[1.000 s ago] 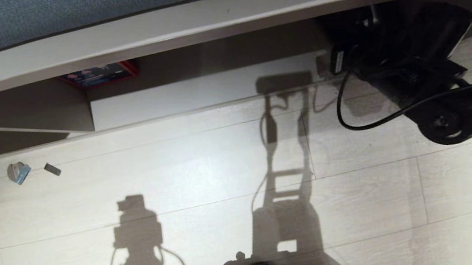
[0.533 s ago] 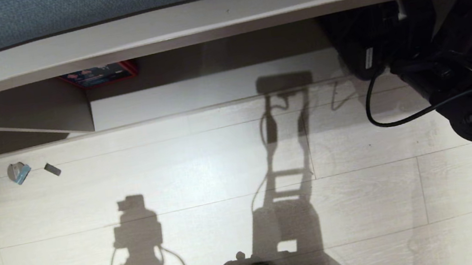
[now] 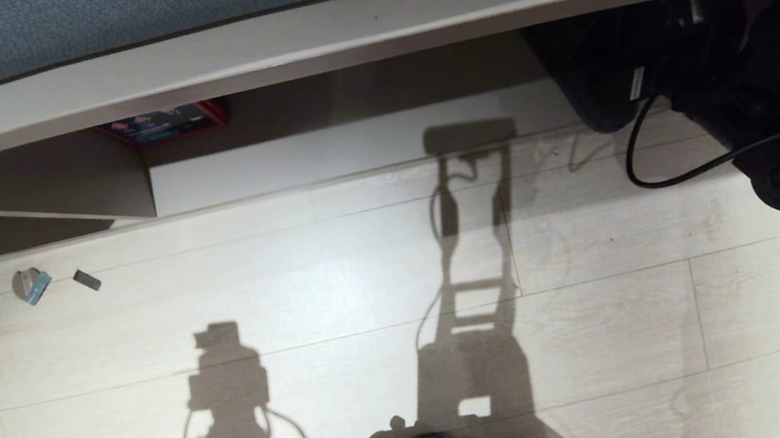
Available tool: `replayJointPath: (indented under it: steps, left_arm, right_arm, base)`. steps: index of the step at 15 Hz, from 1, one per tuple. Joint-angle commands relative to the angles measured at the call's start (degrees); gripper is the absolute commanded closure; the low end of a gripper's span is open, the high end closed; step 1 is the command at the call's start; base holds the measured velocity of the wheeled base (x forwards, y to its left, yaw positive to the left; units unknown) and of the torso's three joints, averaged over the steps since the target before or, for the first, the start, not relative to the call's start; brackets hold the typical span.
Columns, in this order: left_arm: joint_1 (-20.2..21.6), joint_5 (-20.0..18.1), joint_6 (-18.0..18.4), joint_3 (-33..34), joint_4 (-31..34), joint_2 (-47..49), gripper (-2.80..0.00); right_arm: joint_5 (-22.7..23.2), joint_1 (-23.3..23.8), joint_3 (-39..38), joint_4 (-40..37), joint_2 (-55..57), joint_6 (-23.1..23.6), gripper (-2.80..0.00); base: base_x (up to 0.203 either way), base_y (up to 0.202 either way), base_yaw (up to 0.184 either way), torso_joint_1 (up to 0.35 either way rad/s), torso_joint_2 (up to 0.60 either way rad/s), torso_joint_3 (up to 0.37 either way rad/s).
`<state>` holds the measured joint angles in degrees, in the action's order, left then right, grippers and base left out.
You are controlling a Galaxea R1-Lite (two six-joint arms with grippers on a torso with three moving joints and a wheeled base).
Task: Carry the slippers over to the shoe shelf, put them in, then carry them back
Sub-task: Pick up the slippers in the shoe cabinet
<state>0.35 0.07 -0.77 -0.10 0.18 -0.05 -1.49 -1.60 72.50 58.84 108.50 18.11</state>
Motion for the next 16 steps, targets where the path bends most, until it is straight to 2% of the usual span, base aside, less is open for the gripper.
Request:
replayJointPath:
  steps: [1, 5, 9, 16]
  left_arm:
    - [0.0, 0.02, -0.02, 0.01, -0.01, 0.05, 0.0]
    - [0.0, 0.02, -0.02, 0.04, -0.01, 0.1, 0.0]
    - [0.0, 0.02, -0.02, 0.01, 0.17, 0.11, 0.0]
    - [0.0, 0.02, -0.02, 0.01, 0.17, 0.05, 0.0]
  right_arm:
    - [0.24, 0.91, 4.5, 1.31, 5.11, -1.06, -2.8]
    - [1.32, 1.95, 12.2, 6.6, 11.36, -4.3, -2.8]
    - [2.88, 2.27, 20.12, 6.94, 16.59, -5.22, -2.8]
    - [3.04, 3.32, 36.08, 6.98, 27.31, -10.63, -2.8]
  base:
    - [0.0, 0.0, 0.0, 0.0, 0.0, 0.0]
    - [0.0, 0.0, 0.0, 0.0, 0.0, 0.0]
    - [0.0, 0.0, 0.0, 0.0, 0.0, 0.0]
    - [0.0, 0.0, 0.0, 0.0, 0.0, 0.0]
